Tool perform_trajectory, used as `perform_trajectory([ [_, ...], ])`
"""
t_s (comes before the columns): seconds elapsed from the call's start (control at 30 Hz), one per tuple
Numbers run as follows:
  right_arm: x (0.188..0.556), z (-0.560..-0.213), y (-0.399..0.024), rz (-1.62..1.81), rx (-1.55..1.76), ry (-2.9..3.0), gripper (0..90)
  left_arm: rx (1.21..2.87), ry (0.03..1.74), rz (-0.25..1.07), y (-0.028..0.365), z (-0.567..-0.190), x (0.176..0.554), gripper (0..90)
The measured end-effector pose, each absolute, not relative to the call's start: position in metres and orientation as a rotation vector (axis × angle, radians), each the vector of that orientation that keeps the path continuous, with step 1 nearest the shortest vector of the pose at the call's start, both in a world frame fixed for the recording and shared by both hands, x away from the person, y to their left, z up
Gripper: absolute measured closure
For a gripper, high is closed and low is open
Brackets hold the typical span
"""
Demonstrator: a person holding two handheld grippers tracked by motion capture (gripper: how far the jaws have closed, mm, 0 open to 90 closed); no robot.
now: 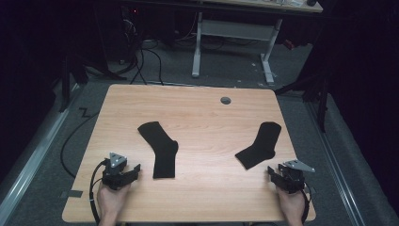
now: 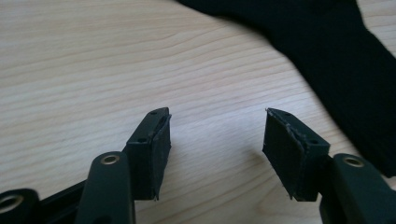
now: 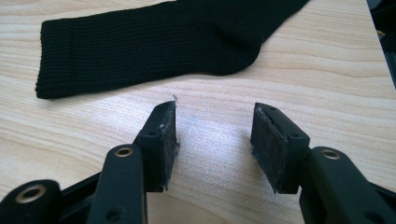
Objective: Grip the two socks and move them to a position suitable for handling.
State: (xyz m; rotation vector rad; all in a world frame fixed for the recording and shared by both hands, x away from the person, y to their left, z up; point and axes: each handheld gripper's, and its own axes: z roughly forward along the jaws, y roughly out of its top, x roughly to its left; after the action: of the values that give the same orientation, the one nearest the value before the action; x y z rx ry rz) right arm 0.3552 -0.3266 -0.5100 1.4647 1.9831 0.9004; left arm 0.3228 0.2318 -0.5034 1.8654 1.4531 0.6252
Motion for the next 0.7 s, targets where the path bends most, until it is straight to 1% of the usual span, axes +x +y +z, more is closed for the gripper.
perform_trajectory([
  [0.37,0.355,-0.510,-0.327,0.901,1.465,1.985,50.3,1.866,1.372,0.594,0.214,-0.485,0.342,44.9],
  [0.7,0.355,-0.510,-0.326,0.903,1.463,1.988,49.4,1.946,1.333,0.595,0.187,-0.481,0.364,44.8],
])
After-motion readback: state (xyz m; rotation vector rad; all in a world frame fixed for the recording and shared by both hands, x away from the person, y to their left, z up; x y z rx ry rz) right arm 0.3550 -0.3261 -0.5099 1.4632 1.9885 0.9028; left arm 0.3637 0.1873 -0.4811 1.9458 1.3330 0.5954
